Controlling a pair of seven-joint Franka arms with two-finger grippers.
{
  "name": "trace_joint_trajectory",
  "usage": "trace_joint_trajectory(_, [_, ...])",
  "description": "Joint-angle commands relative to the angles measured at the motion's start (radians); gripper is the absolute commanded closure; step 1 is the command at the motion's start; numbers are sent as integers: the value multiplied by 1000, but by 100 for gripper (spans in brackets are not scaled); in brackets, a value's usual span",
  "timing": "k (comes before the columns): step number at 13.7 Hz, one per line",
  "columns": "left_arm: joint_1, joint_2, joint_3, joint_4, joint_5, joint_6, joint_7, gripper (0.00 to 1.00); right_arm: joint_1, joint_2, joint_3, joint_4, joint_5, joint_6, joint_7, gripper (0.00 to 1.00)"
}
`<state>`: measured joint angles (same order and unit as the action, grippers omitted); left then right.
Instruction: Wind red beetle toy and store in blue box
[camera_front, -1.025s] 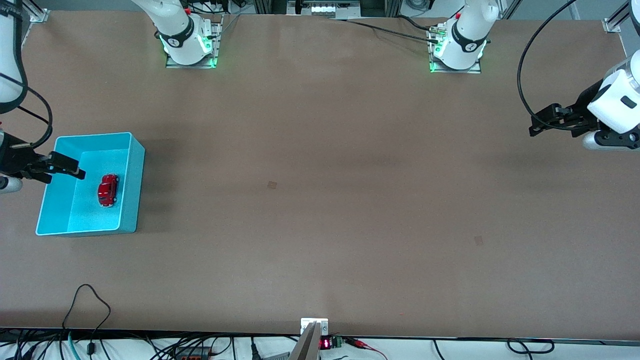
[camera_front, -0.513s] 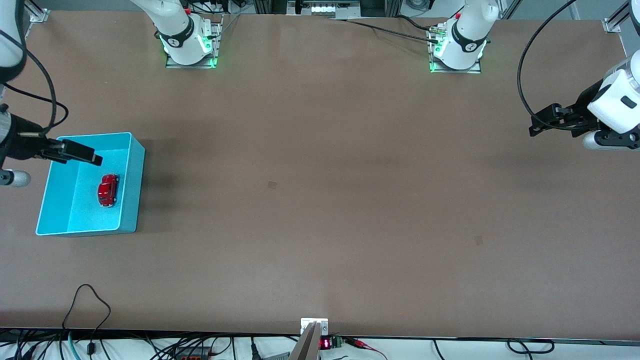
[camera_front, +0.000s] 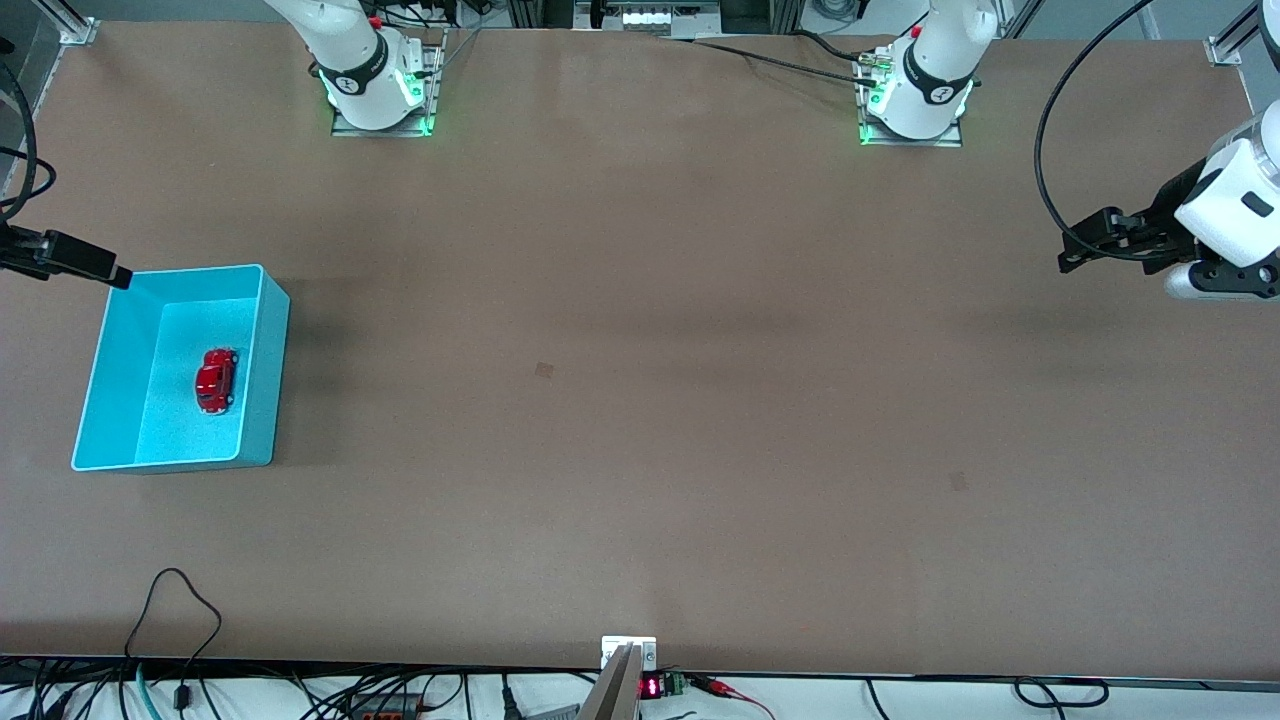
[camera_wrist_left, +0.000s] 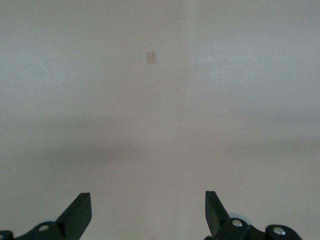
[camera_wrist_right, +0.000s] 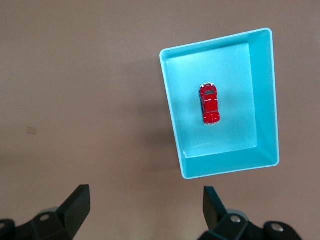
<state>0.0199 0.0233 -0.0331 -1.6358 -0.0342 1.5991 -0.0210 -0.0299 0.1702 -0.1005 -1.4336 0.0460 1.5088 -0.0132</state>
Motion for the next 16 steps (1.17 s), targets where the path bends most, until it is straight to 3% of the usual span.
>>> trace_joint_trajectory(1, [0,-5,-1,2,16,-5,3,0,-33,-17,30,-38,-21,39,-40,0])
trace_joint_trajectory(5, [0,-5,-1,2,16,-5,4,0,-7,-50,30,-103,-67,79,-67,0])
trace_joint_trajectory(9, [0,-5,-1,2,16,-5,3,0,-7,-150,30,-270,-66,192,-60,0])
trace_joint_trajectory(16, [0,-5,-1,2,16,-5,4,0,5,-192,44,-257,-67,145,-54,0])
